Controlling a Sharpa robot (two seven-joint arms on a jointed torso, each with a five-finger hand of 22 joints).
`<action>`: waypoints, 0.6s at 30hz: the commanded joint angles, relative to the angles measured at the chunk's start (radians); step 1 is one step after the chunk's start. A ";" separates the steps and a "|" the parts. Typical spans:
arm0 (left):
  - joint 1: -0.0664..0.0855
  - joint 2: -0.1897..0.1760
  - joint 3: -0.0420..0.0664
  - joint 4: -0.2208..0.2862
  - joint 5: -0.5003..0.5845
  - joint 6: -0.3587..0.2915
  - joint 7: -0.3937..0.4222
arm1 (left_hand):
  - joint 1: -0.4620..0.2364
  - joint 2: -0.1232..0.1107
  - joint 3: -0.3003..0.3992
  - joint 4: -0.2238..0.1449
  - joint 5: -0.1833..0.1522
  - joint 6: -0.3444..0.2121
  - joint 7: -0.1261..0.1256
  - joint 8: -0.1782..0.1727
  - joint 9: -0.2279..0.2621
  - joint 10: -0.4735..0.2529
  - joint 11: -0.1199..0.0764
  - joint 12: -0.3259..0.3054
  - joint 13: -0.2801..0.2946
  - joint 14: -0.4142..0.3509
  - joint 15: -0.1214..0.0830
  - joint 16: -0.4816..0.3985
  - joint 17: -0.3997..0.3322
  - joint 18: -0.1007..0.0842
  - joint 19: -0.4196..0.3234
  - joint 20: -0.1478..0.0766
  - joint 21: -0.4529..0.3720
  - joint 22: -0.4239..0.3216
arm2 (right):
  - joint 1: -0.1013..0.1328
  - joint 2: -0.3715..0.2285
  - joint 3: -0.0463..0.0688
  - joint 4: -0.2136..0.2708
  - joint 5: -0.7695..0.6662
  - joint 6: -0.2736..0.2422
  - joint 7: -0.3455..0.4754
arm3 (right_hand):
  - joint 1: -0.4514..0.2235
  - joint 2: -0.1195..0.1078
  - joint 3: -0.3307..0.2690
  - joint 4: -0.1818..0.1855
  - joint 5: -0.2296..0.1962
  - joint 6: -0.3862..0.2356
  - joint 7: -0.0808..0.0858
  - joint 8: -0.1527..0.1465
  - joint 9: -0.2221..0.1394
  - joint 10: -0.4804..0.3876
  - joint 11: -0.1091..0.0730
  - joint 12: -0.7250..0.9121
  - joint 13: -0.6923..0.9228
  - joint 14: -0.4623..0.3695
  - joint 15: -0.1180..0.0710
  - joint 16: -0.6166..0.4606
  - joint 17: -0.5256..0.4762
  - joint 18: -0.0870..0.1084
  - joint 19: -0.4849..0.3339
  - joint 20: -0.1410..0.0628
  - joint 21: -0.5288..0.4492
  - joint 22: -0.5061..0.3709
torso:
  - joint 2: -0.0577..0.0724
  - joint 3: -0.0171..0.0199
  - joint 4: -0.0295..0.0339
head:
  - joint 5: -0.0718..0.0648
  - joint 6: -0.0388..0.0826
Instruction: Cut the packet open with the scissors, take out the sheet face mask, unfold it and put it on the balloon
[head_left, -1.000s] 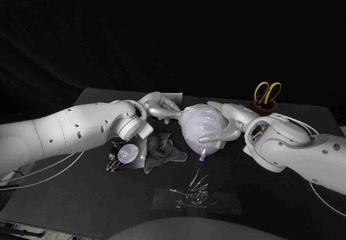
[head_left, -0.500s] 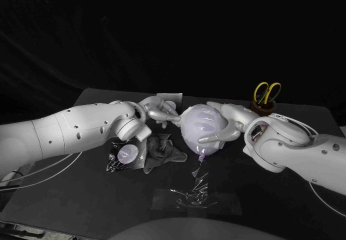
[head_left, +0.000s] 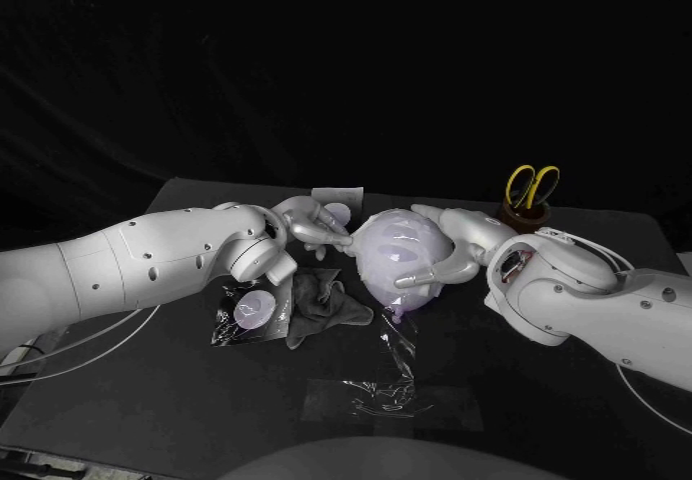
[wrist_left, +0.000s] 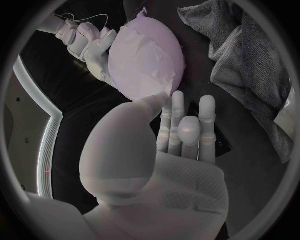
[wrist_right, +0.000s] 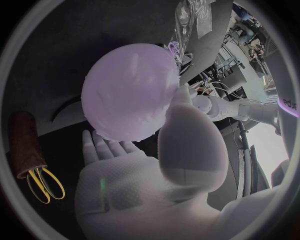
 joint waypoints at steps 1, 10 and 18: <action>0.000 -0.002 0.000 0.000 0.017 -0.004 -0.017 | -0.025 0.008 0.076 -0.059 0.004 -0.012 0.007 0.003 0.095 0.008 -0.002 -0.007 0.002 -0.001 0.004 -0.002 0.008 0.014 0.001 -0.006 0.005 0.002 | -0.003 -0.001 -0.003 -0.001 -0.009 0.023 -0.002 | 0.009 -0.004 0.003 0.002 -0.008 0.000 0.161 0.004 0.001 0.001 0.000 0.006 0.001 0.000 0.002 -0.002 0.000 -0.004 0.008 0.002 0.005 -0.002 | 0.000 -0.0003 0.0001 | -0.001 0.001; 0.000 -0.002 0.000 0.004 0.036 0.000 0.001 | -0.126 -0.006 0.021 0.007 0.004 -0.111 0.037 -0.033 0.096 -0.074 0.034 -0.056 -0.012 -0.016 0.034 -0.004 -0.015 0.011 -0.012 0.005 -0.017 -0.008 | -0.003 0.000 -0.003 -0.001 -0.010 0.019 -0.001 | 0.009 -0.004 0.003 0.002 -0.008 0.000 0.161 0.004 0.001 0.001 0.000 0.006 0.001 0.000 0.002 -0.002 0.000 -0.004 0.008 0.002 0.005 -0.002 | 0.000 0.0002 0.0002 | -0.003 0.005; 0.000 -0.007 0.000 0.005 0.011 -0.005 0.000 | -0.110 -0.023 -0.022 0.010 0.004 -0.240 0.096 -0.117 0.045 -0.226 0.095 -0.135 -0.053 -0.190 0.089 -0.076 -0.294 0.005 -0.038 0.043 -0.068 -0.036 | -0.003 0.000 -0.003 -0.002 -0.010 -0.002 0.010 | 0.010 -0.005 0.003 0.003 -0.009 0.001 0.161 0.004 0.001 0.001 0.000 0.006 0.001 0.000 0.002 -0.003 0.000 -0.004 0.008 0.002 0.005 -0.001 | 0.000 0.0013 -0.0004 | -0.010 0.010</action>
